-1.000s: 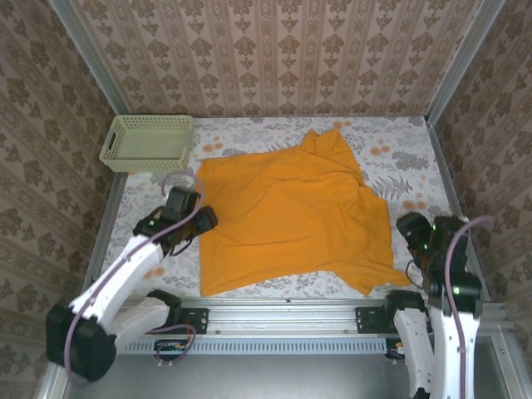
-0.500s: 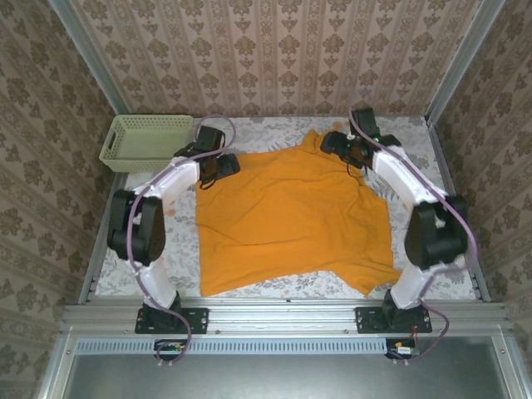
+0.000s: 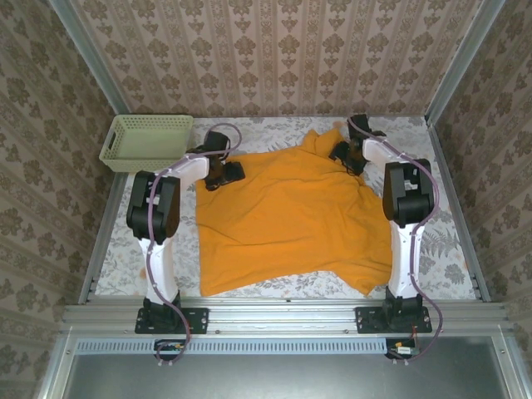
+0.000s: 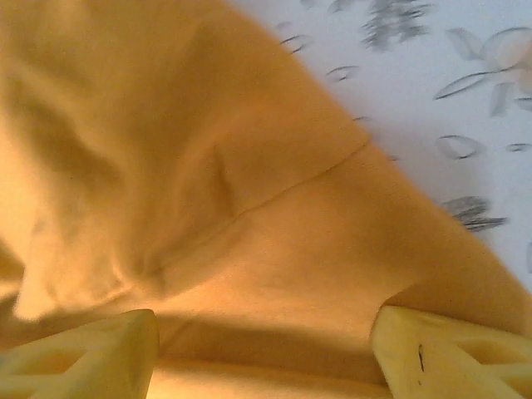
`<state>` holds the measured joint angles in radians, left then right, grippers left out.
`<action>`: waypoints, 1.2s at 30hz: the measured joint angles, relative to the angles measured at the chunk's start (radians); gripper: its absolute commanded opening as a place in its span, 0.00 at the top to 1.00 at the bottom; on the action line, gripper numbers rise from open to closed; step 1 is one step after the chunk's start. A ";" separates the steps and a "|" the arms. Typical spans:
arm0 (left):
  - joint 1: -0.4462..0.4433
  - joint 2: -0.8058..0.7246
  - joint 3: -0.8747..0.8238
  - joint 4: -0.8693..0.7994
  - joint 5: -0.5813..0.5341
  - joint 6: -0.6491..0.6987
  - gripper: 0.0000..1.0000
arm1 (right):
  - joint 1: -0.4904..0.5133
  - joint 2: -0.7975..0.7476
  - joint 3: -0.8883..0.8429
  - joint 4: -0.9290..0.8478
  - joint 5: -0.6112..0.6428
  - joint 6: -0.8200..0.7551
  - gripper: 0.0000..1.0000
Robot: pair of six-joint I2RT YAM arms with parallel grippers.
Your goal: Fold the inside-out t-shirt
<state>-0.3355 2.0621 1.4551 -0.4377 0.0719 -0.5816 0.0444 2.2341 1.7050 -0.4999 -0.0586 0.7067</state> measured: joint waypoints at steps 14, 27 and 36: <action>-0.101 -0.032 0.076 -0.066 -0.048 0.087 0.14 | -0.177 -0.237 -0.386 0.191 0.036 0.184 0.27; -0.016 0.342 0.644 -0.280 -0.271 0.301 0.28 | -0.186 -0.289 -0.470 0.228 0.063 0.184 0.26; -0.016 0.443 0.773 -0.344 -0.264 0.334 0.55 | -0.201 -0.305 -0.499 0.248 0.063 0.184 0.27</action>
<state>-0.3515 2.5050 2.2284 -0.7818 -0.1917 -0.2478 -0.1566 1.9293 1.2064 -0.2520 0.0040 0.8906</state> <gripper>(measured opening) 0.506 0.735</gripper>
